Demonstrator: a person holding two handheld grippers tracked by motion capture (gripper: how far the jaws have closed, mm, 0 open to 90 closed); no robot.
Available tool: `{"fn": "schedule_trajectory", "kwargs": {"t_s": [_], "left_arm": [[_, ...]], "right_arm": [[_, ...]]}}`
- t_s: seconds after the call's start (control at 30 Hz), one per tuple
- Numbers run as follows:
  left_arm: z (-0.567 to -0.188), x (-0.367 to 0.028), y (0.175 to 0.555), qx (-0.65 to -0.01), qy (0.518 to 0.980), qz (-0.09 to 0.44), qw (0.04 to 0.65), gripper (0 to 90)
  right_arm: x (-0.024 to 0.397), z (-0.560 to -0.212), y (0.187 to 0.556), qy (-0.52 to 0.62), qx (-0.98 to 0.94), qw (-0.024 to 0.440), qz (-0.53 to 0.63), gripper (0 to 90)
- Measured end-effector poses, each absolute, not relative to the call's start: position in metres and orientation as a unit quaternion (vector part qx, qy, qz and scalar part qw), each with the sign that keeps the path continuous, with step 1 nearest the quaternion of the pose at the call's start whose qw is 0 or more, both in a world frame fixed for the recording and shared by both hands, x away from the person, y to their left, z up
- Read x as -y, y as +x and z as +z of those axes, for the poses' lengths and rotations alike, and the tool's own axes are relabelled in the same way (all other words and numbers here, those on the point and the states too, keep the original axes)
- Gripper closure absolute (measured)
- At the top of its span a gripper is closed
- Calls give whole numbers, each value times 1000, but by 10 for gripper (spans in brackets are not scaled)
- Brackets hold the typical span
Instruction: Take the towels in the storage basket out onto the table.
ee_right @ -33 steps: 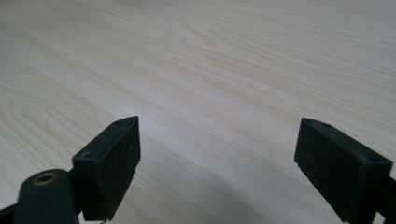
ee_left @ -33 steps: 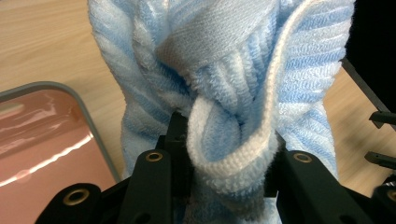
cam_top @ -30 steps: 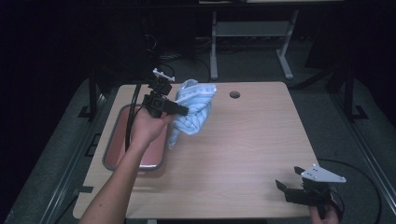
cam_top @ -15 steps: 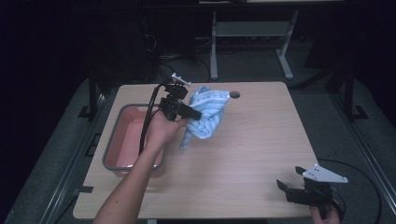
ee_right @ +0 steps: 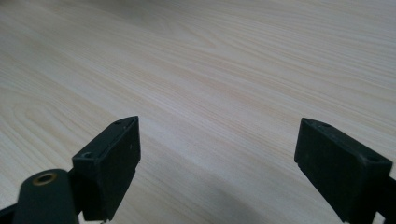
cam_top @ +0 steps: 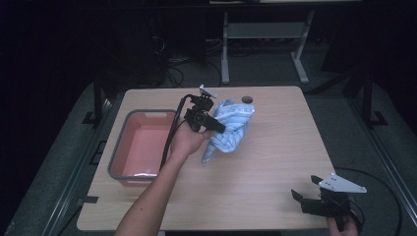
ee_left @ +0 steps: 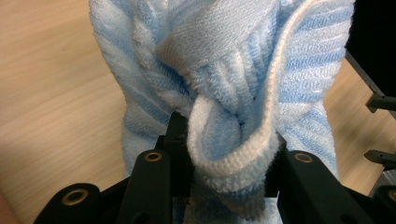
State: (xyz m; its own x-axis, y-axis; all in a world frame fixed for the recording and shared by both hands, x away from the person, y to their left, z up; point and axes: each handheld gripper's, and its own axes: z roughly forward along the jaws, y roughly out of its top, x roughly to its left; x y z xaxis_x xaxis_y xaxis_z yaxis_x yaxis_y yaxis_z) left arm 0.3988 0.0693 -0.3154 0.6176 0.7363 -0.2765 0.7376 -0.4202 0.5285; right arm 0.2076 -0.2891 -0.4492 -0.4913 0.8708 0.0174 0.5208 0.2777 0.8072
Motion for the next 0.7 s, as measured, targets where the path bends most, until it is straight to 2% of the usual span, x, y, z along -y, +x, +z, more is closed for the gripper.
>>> {"fn": "schedule_trajectory", "kwargs": {"t_s": [0.7], "left_arm": [[-364, -36, 408, -437, 849, -31, 295, 648]], "right_arm": [[288, -449, 209, 452, -768, 219, 397, 138]]}}
